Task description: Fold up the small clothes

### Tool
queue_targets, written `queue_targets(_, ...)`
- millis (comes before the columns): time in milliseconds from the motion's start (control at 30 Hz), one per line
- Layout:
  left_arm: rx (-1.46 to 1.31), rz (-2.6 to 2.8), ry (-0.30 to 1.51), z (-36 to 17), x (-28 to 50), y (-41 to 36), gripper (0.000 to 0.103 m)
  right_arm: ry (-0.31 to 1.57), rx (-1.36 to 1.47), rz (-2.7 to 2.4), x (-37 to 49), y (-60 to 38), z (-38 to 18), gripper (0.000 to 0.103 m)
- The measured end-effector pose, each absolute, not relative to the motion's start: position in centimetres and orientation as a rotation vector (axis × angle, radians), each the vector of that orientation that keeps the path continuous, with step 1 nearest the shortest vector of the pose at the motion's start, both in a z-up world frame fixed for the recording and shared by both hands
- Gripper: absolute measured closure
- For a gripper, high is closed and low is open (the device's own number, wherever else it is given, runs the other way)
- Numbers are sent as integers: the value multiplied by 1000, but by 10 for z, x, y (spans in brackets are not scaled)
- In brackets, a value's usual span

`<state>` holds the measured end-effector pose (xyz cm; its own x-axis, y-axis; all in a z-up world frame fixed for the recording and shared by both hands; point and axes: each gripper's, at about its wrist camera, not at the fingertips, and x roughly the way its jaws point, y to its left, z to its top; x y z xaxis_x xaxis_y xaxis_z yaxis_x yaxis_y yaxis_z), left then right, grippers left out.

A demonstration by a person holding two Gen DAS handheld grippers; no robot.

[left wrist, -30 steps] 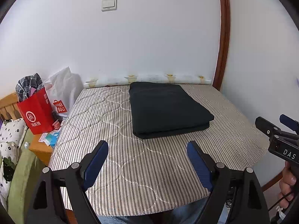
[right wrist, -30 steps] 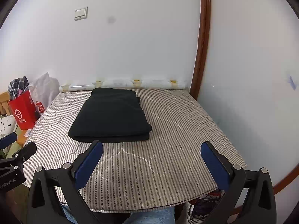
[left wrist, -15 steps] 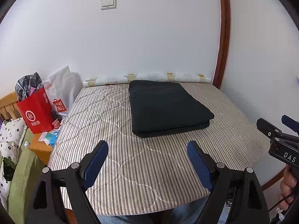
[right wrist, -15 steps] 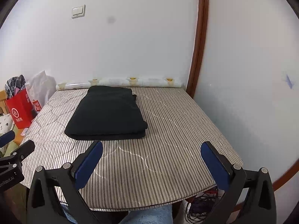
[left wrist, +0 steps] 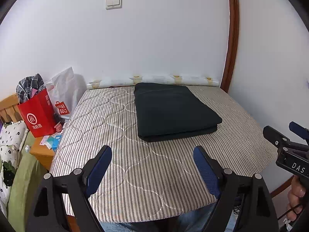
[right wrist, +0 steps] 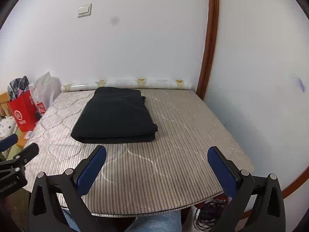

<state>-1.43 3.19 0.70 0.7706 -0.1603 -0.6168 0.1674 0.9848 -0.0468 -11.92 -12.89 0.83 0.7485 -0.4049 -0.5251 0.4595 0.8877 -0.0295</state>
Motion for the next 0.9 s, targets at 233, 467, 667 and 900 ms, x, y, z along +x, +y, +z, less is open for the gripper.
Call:
queue_targets(233, 8, -176, 666, 8, -14, 34, 18, 556, 91, -486, -118, -127, 6, 0)
queue_targets(467, 5, -173, 665, 8, -14, 35, 18, 557, 90, -493, -118, -127, 5, 0)
queue_targets(667, 8, -174, 658, 8, -14, 35, 18, 556, 93, -500, -119, -126, 5, 0)
queue_targets(900, 8, -176, 660, 7, -10, 36, 17, 551, 89, -499, -118, -125, 5, 0)
